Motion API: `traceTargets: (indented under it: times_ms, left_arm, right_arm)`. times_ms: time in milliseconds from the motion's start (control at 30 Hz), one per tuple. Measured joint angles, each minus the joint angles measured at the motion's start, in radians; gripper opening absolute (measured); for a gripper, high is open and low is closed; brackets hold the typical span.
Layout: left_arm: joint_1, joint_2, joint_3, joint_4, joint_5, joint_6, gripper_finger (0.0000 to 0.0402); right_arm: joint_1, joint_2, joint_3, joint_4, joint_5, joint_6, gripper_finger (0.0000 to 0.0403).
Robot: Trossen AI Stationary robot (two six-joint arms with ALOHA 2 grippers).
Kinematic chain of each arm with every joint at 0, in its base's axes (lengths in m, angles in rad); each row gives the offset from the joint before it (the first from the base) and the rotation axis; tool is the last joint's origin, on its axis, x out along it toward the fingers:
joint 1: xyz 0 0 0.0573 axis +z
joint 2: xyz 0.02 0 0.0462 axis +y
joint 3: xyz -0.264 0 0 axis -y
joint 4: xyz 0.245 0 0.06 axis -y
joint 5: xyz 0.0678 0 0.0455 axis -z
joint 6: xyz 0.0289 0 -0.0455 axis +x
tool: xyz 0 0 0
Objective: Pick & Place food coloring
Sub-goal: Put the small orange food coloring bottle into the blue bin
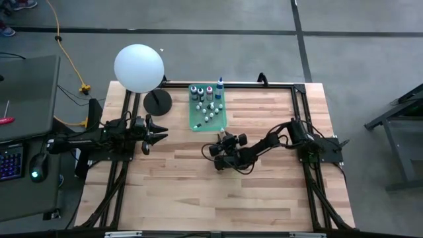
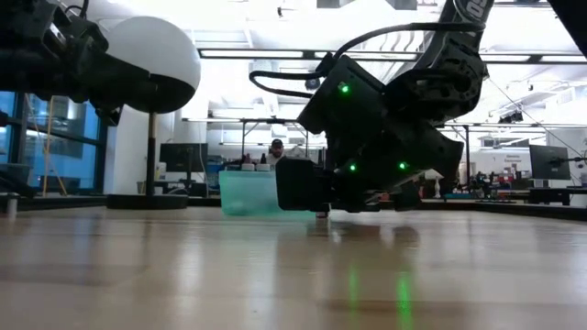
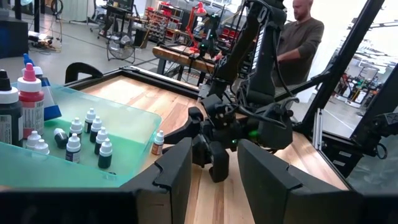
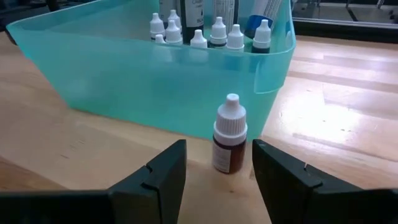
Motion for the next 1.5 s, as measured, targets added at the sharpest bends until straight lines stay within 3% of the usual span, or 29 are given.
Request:
traceTargets:
  times_ms: [733,1033,1500]
  left_arm:
    - [0.000,0.000,0.000,0.000,0.000,0.000,0.0129]
    - [0.000,0.000,0.000,0.000,0.000,0.000,0.0129]
    - [0.000,0.000,0.000,0.000,0.000,0.000,0.0129]
  right_arm:
    - [-0.025,0.000,0.001,0.033,0.035,-0.037,0.0174]
    - [-0.051,0.000,0.001,0.038,-0.017,-0.035,0.0172]
    - [-0.050,-0.001,0.001,0.039,-0.047,-0.035,0.0085]
